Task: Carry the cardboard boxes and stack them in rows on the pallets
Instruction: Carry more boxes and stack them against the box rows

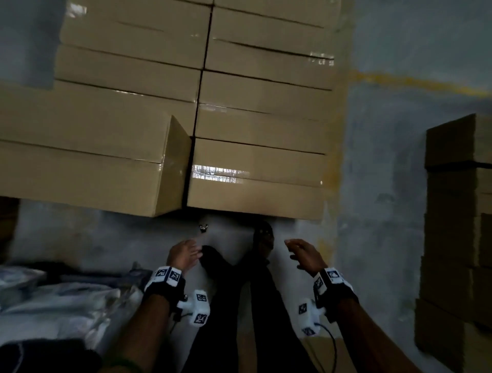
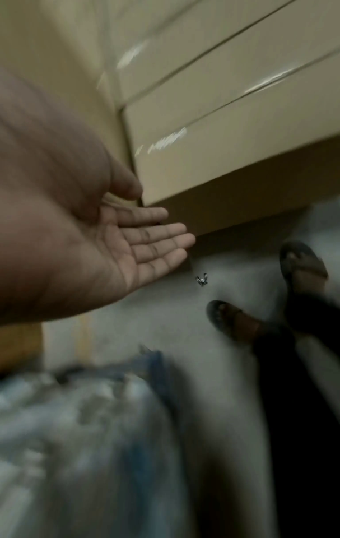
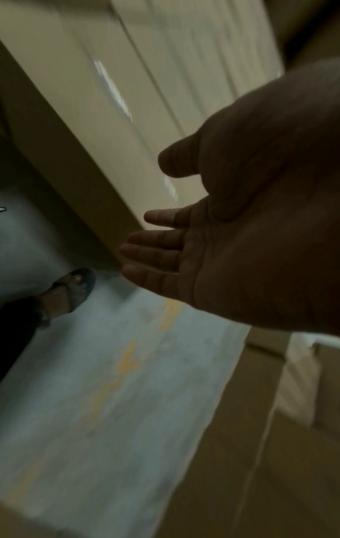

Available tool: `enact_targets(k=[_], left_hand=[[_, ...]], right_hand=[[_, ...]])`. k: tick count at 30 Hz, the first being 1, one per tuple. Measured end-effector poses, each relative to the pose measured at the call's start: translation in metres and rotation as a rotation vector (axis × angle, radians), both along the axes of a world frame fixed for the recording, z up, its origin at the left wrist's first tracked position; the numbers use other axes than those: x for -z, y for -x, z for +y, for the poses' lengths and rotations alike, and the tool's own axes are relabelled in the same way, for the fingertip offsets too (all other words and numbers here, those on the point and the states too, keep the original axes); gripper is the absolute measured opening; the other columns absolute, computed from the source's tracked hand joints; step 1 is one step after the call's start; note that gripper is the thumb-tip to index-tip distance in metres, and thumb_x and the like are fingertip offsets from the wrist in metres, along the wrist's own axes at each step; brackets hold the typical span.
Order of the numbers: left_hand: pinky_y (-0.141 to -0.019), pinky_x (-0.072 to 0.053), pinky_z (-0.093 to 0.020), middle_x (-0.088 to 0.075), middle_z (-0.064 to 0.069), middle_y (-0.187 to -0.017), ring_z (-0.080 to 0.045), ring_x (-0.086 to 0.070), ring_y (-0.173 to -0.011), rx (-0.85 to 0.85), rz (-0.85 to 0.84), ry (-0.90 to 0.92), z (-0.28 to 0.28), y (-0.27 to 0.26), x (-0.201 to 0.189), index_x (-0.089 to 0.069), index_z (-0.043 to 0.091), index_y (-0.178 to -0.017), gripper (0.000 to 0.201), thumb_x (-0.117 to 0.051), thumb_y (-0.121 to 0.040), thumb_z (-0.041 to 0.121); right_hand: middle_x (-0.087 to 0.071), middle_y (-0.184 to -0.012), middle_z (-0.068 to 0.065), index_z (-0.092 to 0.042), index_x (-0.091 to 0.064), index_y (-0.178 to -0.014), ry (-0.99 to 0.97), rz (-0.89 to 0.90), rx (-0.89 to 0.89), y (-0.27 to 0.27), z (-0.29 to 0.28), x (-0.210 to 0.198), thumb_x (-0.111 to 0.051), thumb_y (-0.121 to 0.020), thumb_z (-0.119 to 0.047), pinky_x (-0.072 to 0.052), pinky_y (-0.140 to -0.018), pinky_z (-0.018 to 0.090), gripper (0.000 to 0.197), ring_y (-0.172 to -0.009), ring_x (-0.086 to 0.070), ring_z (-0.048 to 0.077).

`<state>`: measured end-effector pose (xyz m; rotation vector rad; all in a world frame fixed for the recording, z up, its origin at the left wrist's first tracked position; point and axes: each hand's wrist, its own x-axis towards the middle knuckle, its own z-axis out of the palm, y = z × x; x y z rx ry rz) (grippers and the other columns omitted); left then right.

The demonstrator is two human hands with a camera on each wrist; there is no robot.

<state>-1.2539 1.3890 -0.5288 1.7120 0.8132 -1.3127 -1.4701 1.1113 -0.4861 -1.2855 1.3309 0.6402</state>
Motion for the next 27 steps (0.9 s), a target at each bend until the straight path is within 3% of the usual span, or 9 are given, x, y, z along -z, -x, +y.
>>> enact_targets(k=[1, 3, 5, 7, 10, 13, 19, 25, 27], left_hand=[[-0.047, -0.050, -0.016, -0.074, -0.002, -0.072, -0.010, -0.070, -0.052, -0.130, 0.007, 0.017, 0.002, -0.001, 0.014, -0.055, 0.010, -0.117, 0.024, -0.033, -0.110, 0.016], [-0.081, -0.054, -0.026, -0.070, -0.012, -0.110, -0.019, -0.077, -0.090, -0.357, 0.023, 0.057, -0.002, -0.002, 0.032, -0.054, 0.013, -0.132, 0.035, -0.033, -0.111, 0.032], [-0.110, -0.038, -0.041, -0.052, -0.012, -0.145, -0.030, -0.054, -0.135, -0.532, 0.013, 0.101, -0.012, -0.006, 0.058, -0.041, 0.019, -0.151, 0.055, -0.029, -0.109, 0.051], [-0.118, -0.030, -0.051, -0.040, -0.006, -0.160, -0.031, -0.040, -0.146, -0.668, -0.026, 0.128, -0.024, -0.013, 0.077, -0.028, 0.028, -0.160, 0.066, -0.025, -0.105, 0.064], [-0.117, -0.027, -0.061, -0.027, -0.002, -0.167, -0.030, -0.032, -0.151, -0.834, -0.078, 0.185, -0.040, -0.023, 0.103, -0.018, 0.038, -0.162, 0.072, -0.025, -0.099, 0.073], [-0.113, -0.027, -0.067, -0.019, -0.002, -0.170, -0.033, -0.026, -0.153, -0.968, -0.113, 0.245, -0.056, -0.032, 0.123, -0.013, 0.040, -0.162, 0.077, -0.026, -0.096, 0.078], [-0.116, -0.021, -0.072, -0.020, -0.006, -0.169, -0.040, -0.024, -0.152, -1.116, -0.144, 0.321, -0.075, -0.044, 0.148, -0.008, 0.032, -0.164, 0.071, -0.020, -0.103, 0.066], [-0.115, -0.028, -0.061, -0.046, -0.005, -0.147, -0.026, -0.042, -0.137, -1.092, -0.221, 0.267, -0.085, -0.044, 0.144, -0.038, 0.024, -0.153, 0.054, -0.022, -0.108, 0.050], [-0.114, -0.029, -0.052, -0.040, -0.006, -0.157, -0.025, -0.041, -0.139, -1.125, -0.309, 0.198, -0.087, -0.046, 0.140, -0.042, 0.022, -0.148, 0.052, -0.019, -0.109, 0.047]], right_hand=[[-0.061, -0.139, 0.012, -0.023, -0.062, -0.125, -0.057, 0.017, 0.118, -0.002, -0.002, 0.019, -0.057, -0.103, -0.044, -0.049, -0.097, 0.046, 0.031, -0.113, -0.063, 0.028], [-0.057, -0.144, 0.014, -0.019, -0.056, -0.136, -0.123, 0.063, 0.413, -0.003, -0.008, 0.048, -0.054, -0.104, -0.045, -0.045, -0.094, 0.045, 0.041, -0.115, -0.060, 0.030], [-0.050, -0.150, 0.013, -0.020, -0.039, -0.155, -0.107, 0.074, 0.765, 0.002, -0.016, 0.084, -0.048, -0.105, -0.052, -0.044, -0.105, 0.051, 0.059, -0.127, -0.056, 0.036], [-0.041, -0.158, 0.012, -0.030, -0.022, -0.162, -0.053, 0.038, 1.092, 0.010, -0.027, 0.114, -0.042, -0.103, -0.061, -0.042, -0.110, 0.055, 0.069, -0.135, -0.051, 0.039], [-0.028, -0.166, 0.008, -0.035, -0.016, -0.163, 0.016, -0.008, 1.337, 0.023, -0.049, 0.149, -0.040, -0.099, -0.070, -0.042, -0.105, 0.054, 0.076, -0.141, -0.046, 0.038], [-0.027, -0.167, 0.007, -0.037, -0.024, -0.161, 0.061, -0.074, 1.356, 0.024, -0.070, 0.176, -0.043, -0.094, -0.076, -0.042, -0.105, 0.058, 0.080, -0.142, -0.043, 0.039], [-0.049, -0.148, 0.006, -0.036, -0.049, -0.148, 0.043, -0.179, 1.231, 0.009, -0.103, 0.205, -0.054, -0.089, -0.076, -0.046, -0.105, 0.059, 0.072, -0.128, -0.051, 0.037], [-0.057, -0.127, 0.003, -0.033, -0.055, -0.141, 0.052, -0.175, 1.258, 0.005, -0.107, 0.212, -0.060, -0.089, -0.068, -0.048, -0.105, 0.060, 0.063, -0.124, -0.054, 0.037], [-0.058, -0.122, 0.004, -0.030, -0.056, -0.140, 0.074, -0.157, 1.250, 0.002, -0.107, 0.210, -0.060, -0.091, -0.065, -0.049, -0.105, 0.059, 0.060, -0.121, -0.055, 0.037]])
